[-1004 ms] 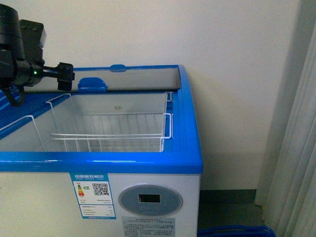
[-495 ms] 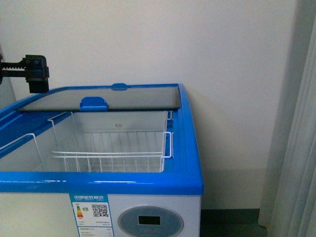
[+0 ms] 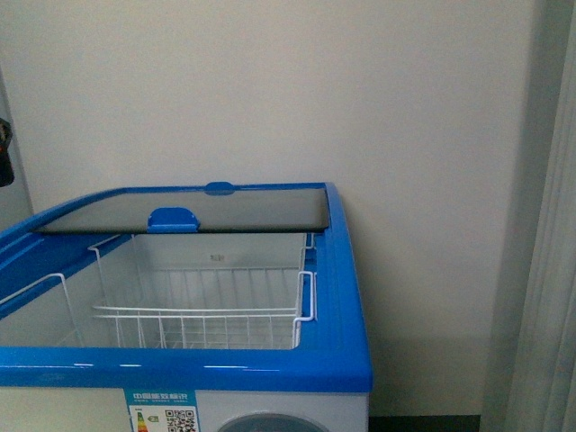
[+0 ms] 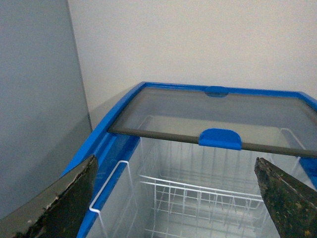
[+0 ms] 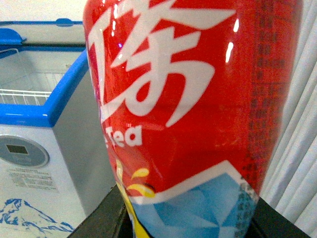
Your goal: Put drink in fridge
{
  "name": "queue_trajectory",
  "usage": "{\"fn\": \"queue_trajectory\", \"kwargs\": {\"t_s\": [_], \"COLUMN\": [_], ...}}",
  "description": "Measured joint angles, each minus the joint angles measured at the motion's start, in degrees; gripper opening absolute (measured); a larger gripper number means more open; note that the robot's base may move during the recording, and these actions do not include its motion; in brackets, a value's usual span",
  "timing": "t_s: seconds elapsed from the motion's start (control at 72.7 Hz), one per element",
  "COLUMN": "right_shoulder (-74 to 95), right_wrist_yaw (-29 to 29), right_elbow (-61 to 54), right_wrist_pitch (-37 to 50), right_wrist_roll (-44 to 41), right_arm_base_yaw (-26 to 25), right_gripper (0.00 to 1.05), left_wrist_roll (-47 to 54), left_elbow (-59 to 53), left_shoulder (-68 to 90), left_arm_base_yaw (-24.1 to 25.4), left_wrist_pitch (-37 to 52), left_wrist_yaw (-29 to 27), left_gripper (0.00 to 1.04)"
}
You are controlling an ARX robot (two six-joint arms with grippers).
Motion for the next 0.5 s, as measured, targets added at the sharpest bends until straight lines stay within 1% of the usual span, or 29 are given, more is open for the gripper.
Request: {"fn": "queue_trajectory", "kwargs": {"t_s": [0.124,0.206,0.248,0.316,0.385,0.495], "right_shoulder": [0.0,0.0,0.0,0.0,0.0,0.0], "right_wrist_yaw": [0.0,-0.02,0.0,0.0,0.0,0.0], "right_elbow": [0.0,0.0,0.0,0.0,0.0,0.0], "right_wrist_pitch": [0.0,0.0,0.0,0.0,0.0,0.0], "right_wrist_roll": [0.0,0.0,0.0,0.0,0.0,0.0], "right_arm_base_yaw": [0.0,0.0,0.0,0.0,0.0,0.0], "right_gripper": [0.37,0.37,0.37,0.37,0.37,0.37], "left_wrist_roll": [-0.55,-1.01,-1.07,-1.62,-1.25,-1.84], "left_elbow": [-6.03,-9.18,-11.32,-13.81,-16.46,-20.46], "left_shoulder": [-5.38,-8.13,-9.73,-11.93,-14.1,-18.38], "left_arm_base_yaw": [-0.85,-0.87,-1.07,-1.22,-2.08,-4.48], "left_wrist_pitch": [0.94,1.16,1.7,1.25,1.84,-0.13], "left_wrist_yaw": [-2.4,-2.8,-4.5,-4.87,-6.99,-9.97], "left_gripper": [0.97,0.97,0.97,0.97,0.97,0.97]}}
